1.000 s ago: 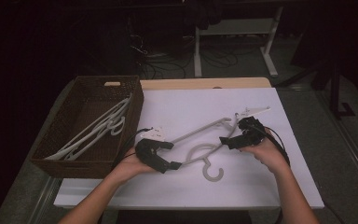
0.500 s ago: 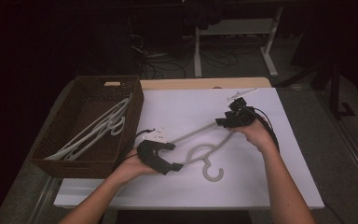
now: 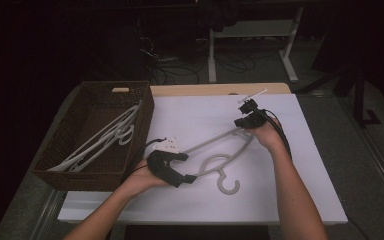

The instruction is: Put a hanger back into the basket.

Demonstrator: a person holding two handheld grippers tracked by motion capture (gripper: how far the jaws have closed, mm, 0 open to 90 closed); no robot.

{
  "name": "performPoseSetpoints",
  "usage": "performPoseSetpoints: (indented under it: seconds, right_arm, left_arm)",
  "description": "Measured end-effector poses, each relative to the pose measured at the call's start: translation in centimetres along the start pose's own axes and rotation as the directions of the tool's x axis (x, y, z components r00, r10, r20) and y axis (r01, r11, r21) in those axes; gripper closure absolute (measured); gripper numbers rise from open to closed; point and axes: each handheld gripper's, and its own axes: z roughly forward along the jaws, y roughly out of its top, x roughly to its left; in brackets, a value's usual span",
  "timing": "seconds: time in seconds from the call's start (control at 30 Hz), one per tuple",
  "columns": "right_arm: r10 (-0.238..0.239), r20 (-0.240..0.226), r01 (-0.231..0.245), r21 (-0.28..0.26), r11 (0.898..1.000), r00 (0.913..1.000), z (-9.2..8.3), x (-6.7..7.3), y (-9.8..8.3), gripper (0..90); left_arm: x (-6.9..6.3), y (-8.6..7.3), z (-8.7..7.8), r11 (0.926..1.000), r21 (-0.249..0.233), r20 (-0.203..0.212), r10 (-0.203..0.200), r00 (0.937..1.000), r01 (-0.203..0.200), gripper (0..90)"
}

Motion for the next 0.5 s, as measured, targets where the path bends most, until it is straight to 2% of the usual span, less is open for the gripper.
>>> performPoseSetpoints:
  seconds: [0.5]
  right_arm:
    - [0.011,0.030,-0.013,0.054,0.998,0.9995,2.0,-0.6,-0.2,88.9]
  left_arm:
    - [0.1,0.0,0.0,1.0000,0.005,-0.003,0.001,1.0000,-0.001,14.3]
